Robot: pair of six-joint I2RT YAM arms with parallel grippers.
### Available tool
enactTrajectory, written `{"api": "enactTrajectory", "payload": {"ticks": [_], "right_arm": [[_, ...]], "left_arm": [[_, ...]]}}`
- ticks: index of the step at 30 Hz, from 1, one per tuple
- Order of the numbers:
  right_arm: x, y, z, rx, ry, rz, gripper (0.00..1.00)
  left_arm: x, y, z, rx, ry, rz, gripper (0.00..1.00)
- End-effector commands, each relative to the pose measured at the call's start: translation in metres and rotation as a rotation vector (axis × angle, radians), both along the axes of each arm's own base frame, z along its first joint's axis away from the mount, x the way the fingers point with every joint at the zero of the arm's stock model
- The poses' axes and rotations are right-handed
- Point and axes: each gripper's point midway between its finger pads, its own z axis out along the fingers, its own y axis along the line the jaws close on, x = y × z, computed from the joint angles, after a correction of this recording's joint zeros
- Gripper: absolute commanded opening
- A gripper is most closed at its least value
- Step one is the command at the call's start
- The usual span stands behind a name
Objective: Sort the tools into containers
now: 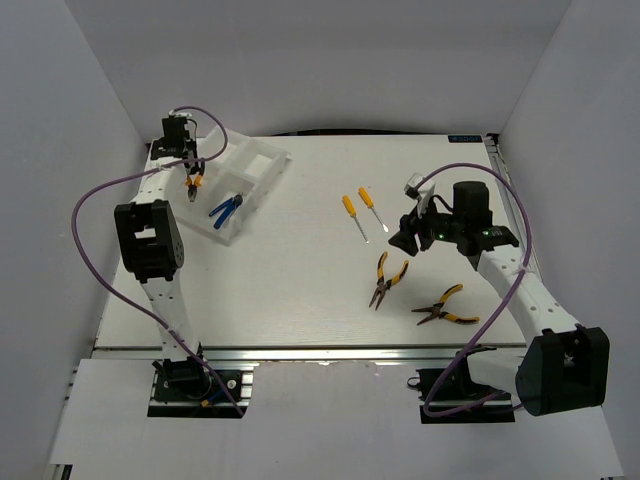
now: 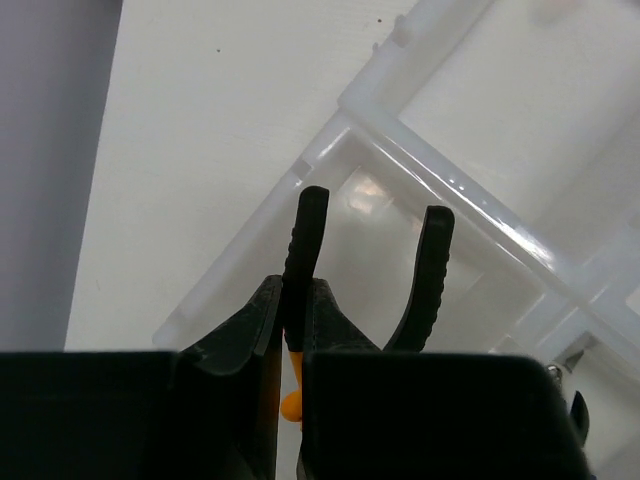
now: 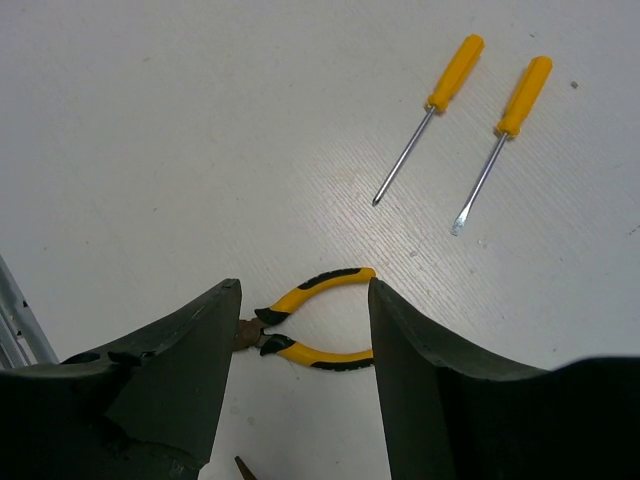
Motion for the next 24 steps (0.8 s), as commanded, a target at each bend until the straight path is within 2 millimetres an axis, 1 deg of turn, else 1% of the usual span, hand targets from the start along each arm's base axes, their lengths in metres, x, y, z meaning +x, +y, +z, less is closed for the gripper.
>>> {"api": "enactTrajectory", "payload": {"ticks": [1, 3, 4, 5, 6, 7, 8, 9, 13, 14, 15, 16, 17, 18, 19, 20, 21, 22, 23, 24], "right_arm": [[0.005, 0.001, 0.016, 0.005, -0.036, 0.014, 0.61], [0.005, 0.001, 0.016, 0.006, -0.034, 0.016, 0.61], [0.005, 0.001, 0.015, 0.006, -0.034, 0.016, 0.61], [0.005, 0.001, 0.015, 0.006, -0.035, 0.016, 0.61], [0.005, 0.001, 0.015, 0.006, -0.036, 0.018, 0.61], [0.005, 0.001, 0.015, 0.005, -0.037, 0.020, 0.61], [0.005, 0.002, 0.015, 0.006, -0.040, 0.026, 0.61], [0.004, 0.003, 0.016, 0.008, -0.042, 0.035, 0.61], [-0.003, 0.006, 0.017, 0.006, -0.055, 0.096, 0.62], [-0.005, 0.007, 0.017, 0.005, -0.057, 0.117, 0.62], [-0.007, 0.008, 0.016, 0.004, -0.055, 0.131, 0.62], [-0.008, 0.009, 0.016, 0.005, -0.052, 0.139, 0.62], [-0.009, 0.009, 0.016, 0.005, -0.048, 0.142, 0.61], [-0.009, 0.008, 0.014, 0.003, -0.037, 0.140, 0.61], [-0.010, 0.008, 0.011, -0.001, -0.016, 0.131, 0.61], [-0.008, 0.006, 0.009, -0.009, -0.001, 0.110, 0.61], [-0.006, 0.003, 0.005, -0.020, 0.029, 0.077, 0.61], [-0.006, -0.001, -0.002, -0.029, 0.083, 0.031, 0.60], [-0.004, -0.007, -0.011, -0.049, 0.126, -0.035, 0.60], [-0.002, -0.012, -0.018, -0.067, 0.147, -0.080, 0.60]], "left_arm": [[0.024, 0.010, 0.036, 0.011, -0.120, -0.010, 0.02], [0.023, 0.012, 0.027, -0.008, -0.111, -0.007, 0.11], [0.022, 0.012, 0.023, -0.011, -0.105, -0.002, 0.22], [0.019, 0.013, 0.019, -0.011, -0.096, 0.009, 0.37], [0.015, 0.013, 0.016, -0.014, -0.087, 0.014, 0.43], [0.013, 0.013, 0.018, -0.018, -0.091, 0.020, 0.47], [0.011, 0.013, 0.019, -0.021, -0.093, 0.021, 0.66], [0.009, 0.012, 0.020, -0.025, -0.094, 0.019, 0.98], [-0.001, 0.007, 0.038, -0.033, -0.115, 0.007, 0.98], [-0.004, 0.007, 0.049, -0.032, -0.135, 0.005, 0.98], [-0.007, 0.006, 0.065, -0.032, -0.162, 0.003, 0.98], [-0.011, 0.005, 0.073, -0.033, -0.176, 0.005, 0.98], [-0.015, 0.004, 0.089, -0.033, -0.205, 0.002, 0.98], [-0.021, 0.003, 0.112, -0.033, -0.248, 0.000, 0.98], [-0.028, 0.002, 0.120, -0.038, -0.265, 0.003, 0.98], [-0.036, 0.001, 0.122, -0.037, -0.267, 0.005, 0.98], [-0.045, 0.000, 0.135, -0.035, -0.291, 0.003, 0.98], [-0.060, -0.004, 0.155, -0.047, -0.334, 0.001, 0.98], [-0.077, -0.010, 0.160, -0.082, -0.360, 0.006, 0.98], [-0.088, -0.012, 0.160, -0.095, -0.370, 0.012, 0.98]]}}
